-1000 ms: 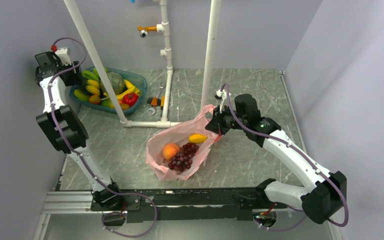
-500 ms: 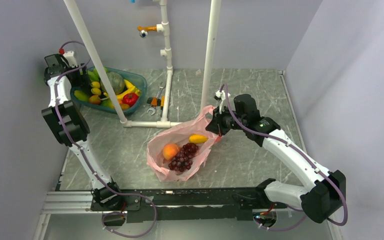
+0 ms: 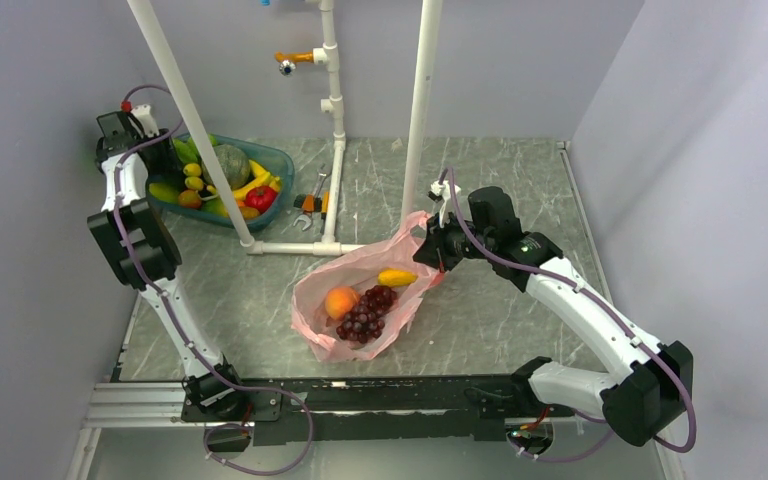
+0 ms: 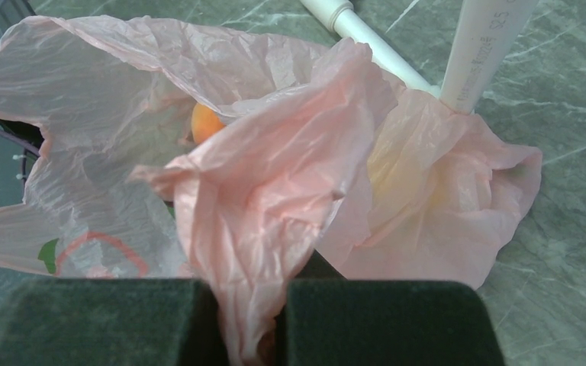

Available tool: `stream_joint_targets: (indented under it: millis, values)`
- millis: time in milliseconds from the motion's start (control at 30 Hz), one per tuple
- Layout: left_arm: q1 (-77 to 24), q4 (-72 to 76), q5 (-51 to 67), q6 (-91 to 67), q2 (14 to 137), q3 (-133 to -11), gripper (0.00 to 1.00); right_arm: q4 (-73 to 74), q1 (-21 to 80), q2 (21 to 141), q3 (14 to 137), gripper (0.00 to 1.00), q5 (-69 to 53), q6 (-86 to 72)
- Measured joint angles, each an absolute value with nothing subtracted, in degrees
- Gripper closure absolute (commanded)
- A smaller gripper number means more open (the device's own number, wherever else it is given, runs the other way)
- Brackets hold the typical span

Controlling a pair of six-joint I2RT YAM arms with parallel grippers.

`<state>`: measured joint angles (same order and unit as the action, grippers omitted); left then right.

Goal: Place the fake fruits into the plastic bag and tie a complex knot

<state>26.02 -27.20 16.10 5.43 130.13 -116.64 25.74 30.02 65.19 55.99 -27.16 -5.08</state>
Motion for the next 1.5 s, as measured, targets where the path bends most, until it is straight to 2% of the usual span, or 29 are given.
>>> stream_joint_targets:
  millis: [267,400,567,767,900,1100,1167,1267,1500]
  values:
    - [26.13,-25.39,15.99,4.32,121.99,-108.79,0.66,26.02,30.00,65.19,55.99,1.00,-27.59,-4.91]
    - [26.22,-24.27,15.97,3.86,112.97,-106.08,0.71,26.00,29.95,65.17,55.96,1.00,-27.77,-4.91]
    - [27.70,-23.27,16.86,3.77,99.33,-101.56,0.72,25.63,29.91,64.97,55.83,1.00,-28.21,-4.75]
    - [33.89,-26.26,19.99,6.46,84.07,-95.29,0.74,25.45,29.93,64.47,55.53,1.00,-28.62,-4.47]
    - [34.39,-32.91,26.94,12.62,73.87,-88.95,0.73,25.36,29.91,64.36,55.53,1.00,-28.60,-4.47]
    - [32.14,-55.02,45.50,27.18,65.10,-87.02,0.74,25.15,29.93,63.96,54.87,1.00,-28.60,-4.58]
    - [28.14,-62.85,49.25,33.21,64.60,-86.72,0.73,25.15,29.93,63.94,54.72,1.00,-28.60,-4.71]
    - [17.32,-66.50,51.46,36.40,62.28,-83.57,0.72,25.08,29.93,63.94,54.70,1.00,-28.62,-5.06]
    - [-18.46,-56.62,48.95,30.70,57.04,-79.59,0.72,24.77,29.93,63.96,54.70,1.00,-28.67,-5.61]
